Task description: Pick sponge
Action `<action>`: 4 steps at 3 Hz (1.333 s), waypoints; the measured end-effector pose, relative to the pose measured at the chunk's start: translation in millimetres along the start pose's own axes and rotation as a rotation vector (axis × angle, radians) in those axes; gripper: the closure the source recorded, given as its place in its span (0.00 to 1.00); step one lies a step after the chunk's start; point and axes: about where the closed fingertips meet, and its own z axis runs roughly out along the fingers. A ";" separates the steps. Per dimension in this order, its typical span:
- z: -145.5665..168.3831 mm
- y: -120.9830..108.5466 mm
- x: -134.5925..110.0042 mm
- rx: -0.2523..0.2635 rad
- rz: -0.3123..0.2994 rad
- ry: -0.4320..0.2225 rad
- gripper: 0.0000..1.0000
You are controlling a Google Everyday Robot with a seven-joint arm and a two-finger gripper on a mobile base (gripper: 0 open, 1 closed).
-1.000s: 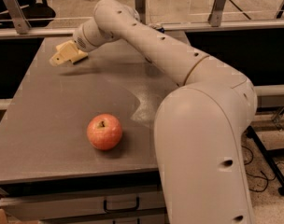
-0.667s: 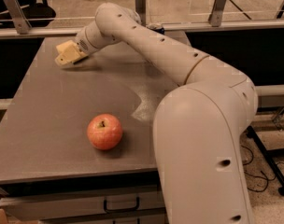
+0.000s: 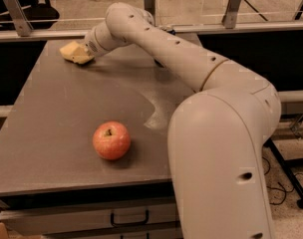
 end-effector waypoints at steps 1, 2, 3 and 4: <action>-8.2 12.2 -11.2 -0.044 -0.042 -0.039 0.88; -42.5 24.7 -30.0 -0.122 -0.128 -0.107 1.00; -95.9 27.7 -32.1 -0.160 -0.262 -0.130 1.00; -165.8 25.5 -23.5 -0.165 -0.360 -0.138 1.00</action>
Offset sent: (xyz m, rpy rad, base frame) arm -0.0684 -0.0264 0.0912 0.0641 -0.2375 0.3881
